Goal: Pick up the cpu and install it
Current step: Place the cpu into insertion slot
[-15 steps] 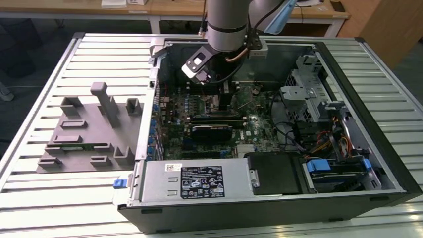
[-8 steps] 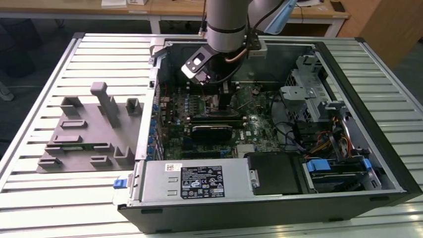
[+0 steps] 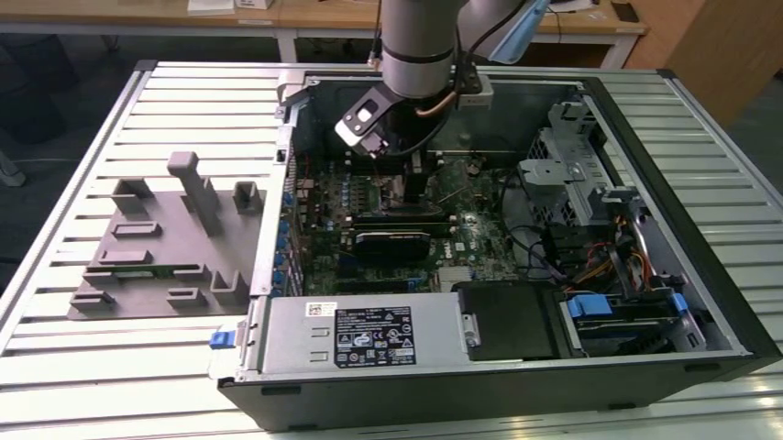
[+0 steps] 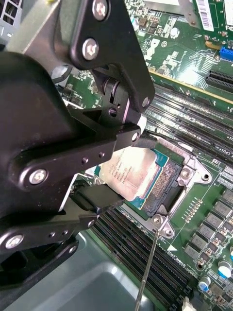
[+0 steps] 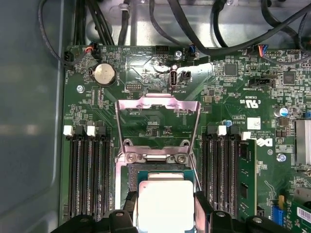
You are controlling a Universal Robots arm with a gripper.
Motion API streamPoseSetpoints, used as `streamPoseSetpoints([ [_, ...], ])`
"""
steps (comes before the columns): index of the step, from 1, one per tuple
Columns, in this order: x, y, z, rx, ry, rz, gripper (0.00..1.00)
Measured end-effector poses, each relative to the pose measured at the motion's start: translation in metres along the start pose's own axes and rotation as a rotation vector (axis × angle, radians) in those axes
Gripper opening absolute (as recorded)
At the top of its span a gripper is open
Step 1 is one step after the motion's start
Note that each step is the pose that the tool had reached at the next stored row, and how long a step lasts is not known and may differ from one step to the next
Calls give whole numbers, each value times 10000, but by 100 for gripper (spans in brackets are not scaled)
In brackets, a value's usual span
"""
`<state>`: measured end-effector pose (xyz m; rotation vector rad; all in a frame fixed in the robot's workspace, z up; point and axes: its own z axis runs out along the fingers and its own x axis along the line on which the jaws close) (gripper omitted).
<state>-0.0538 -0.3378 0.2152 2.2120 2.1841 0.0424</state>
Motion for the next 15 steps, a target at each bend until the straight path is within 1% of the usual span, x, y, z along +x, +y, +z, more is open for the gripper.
streamPoseSetpoints([
  [8,4,-12,36,3,0,1,54],
  [12,15,-13,54,0,18,0,54],
  [15,16,-14,72,2,16,1,54],
])
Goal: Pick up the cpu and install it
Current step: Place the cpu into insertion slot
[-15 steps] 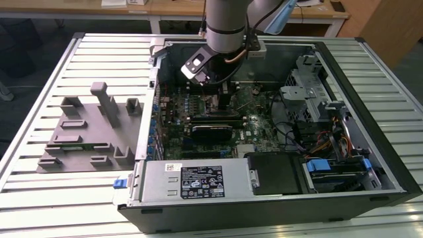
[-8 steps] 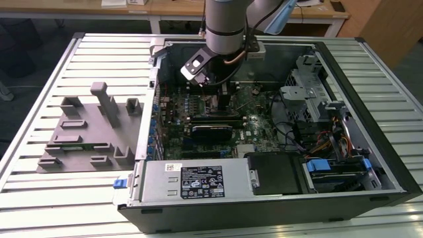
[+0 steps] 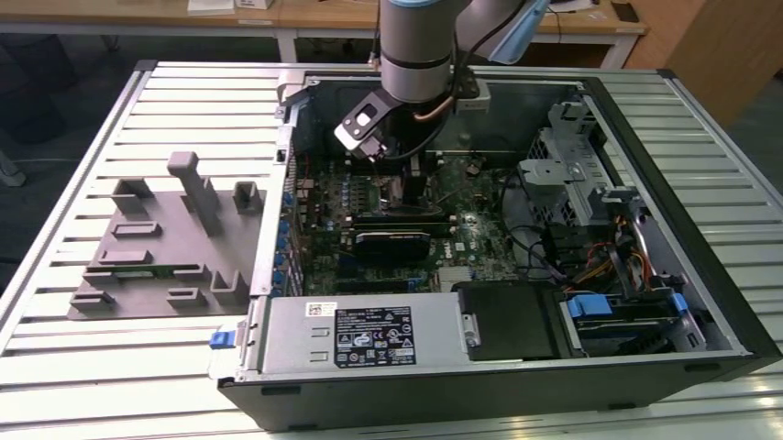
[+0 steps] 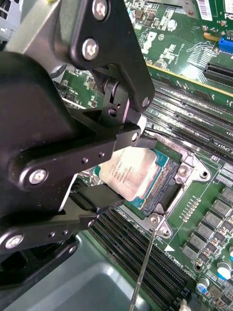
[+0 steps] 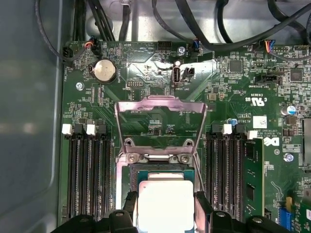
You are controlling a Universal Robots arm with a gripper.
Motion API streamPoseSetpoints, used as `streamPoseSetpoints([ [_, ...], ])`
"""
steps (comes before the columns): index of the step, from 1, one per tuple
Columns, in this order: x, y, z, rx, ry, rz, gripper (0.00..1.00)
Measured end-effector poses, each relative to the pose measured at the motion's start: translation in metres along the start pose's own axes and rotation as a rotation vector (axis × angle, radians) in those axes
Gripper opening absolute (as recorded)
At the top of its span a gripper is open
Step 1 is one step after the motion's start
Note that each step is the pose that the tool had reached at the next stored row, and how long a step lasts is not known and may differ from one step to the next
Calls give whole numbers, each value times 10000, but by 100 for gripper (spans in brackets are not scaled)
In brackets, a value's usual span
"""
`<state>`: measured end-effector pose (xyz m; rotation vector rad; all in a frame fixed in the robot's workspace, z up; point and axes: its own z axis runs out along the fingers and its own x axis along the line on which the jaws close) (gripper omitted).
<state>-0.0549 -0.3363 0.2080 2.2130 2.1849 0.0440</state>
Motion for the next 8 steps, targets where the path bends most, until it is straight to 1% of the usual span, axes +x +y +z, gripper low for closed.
streamPoseSetpoints([
  [8,10,-2,33,1,2,0,54],
])
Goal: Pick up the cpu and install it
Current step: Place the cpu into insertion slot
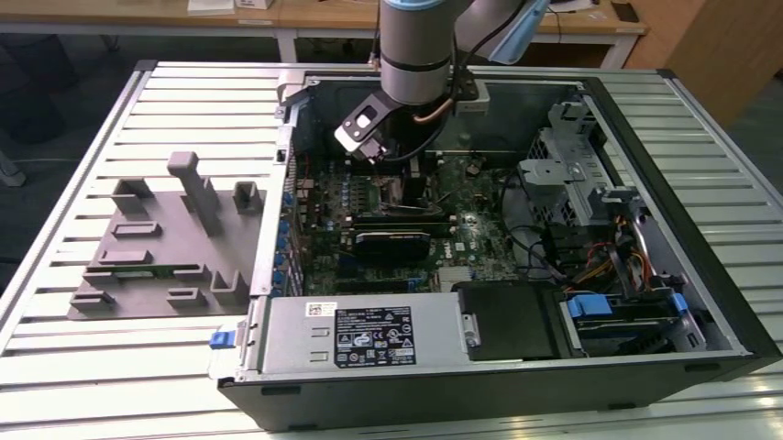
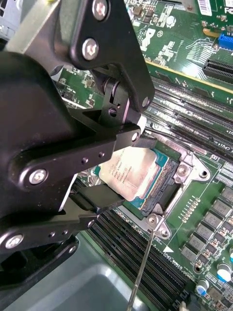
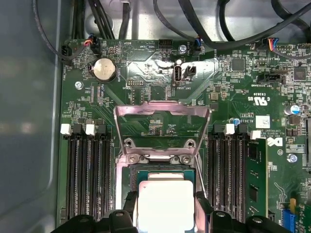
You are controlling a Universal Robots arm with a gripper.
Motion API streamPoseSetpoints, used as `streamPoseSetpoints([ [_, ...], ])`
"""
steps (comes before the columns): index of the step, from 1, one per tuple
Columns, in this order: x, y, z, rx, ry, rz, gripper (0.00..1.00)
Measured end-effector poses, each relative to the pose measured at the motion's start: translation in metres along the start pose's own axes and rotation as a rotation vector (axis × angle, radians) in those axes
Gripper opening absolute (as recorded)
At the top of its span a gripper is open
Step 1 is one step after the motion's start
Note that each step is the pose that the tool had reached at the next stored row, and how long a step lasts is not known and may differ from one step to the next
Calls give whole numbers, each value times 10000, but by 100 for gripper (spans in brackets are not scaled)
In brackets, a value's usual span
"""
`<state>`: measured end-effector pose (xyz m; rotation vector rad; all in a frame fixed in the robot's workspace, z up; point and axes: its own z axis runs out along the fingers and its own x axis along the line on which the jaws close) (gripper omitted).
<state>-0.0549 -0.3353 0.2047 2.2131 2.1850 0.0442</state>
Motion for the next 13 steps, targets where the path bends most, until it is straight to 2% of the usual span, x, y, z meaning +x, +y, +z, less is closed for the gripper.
streamPoseSetpoints([
  [13,28,-6,58,-1,13,0,54],
])
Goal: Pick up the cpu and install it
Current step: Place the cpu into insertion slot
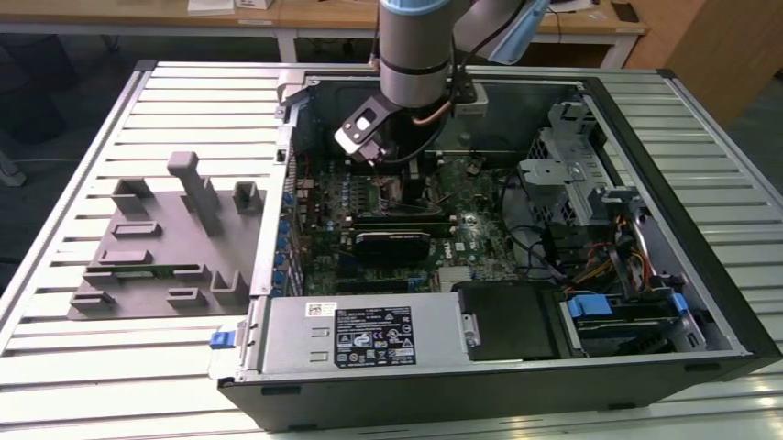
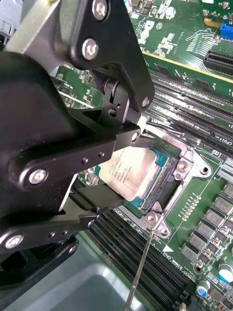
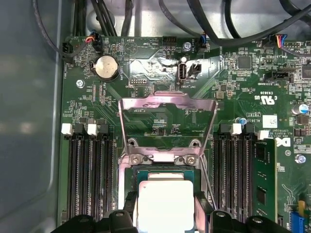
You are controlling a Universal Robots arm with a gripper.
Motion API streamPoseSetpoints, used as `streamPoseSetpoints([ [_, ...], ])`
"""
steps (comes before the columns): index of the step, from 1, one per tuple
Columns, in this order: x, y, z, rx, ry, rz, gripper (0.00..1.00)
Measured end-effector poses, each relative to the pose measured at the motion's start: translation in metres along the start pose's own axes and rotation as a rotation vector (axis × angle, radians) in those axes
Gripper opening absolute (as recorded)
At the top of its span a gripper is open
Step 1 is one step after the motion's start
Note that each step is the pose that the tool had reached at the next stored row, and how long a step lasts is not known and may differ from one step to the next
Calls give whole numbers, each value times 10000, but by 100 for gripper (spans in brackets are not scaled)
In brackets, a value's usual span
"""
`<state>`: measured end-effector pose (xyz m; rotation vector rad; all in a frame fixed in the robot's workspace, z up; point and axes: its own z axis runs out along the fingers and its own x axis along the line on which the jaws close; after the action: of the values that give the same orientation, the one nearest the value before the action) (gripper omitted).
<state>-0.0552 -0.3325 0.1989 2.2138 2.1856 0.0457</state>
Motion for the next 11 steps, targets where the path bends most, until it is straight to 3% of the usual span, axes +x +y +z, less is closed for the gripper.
streamPoseSetpoints([
  [11,3,-15,44,1,-1,0,54],
])
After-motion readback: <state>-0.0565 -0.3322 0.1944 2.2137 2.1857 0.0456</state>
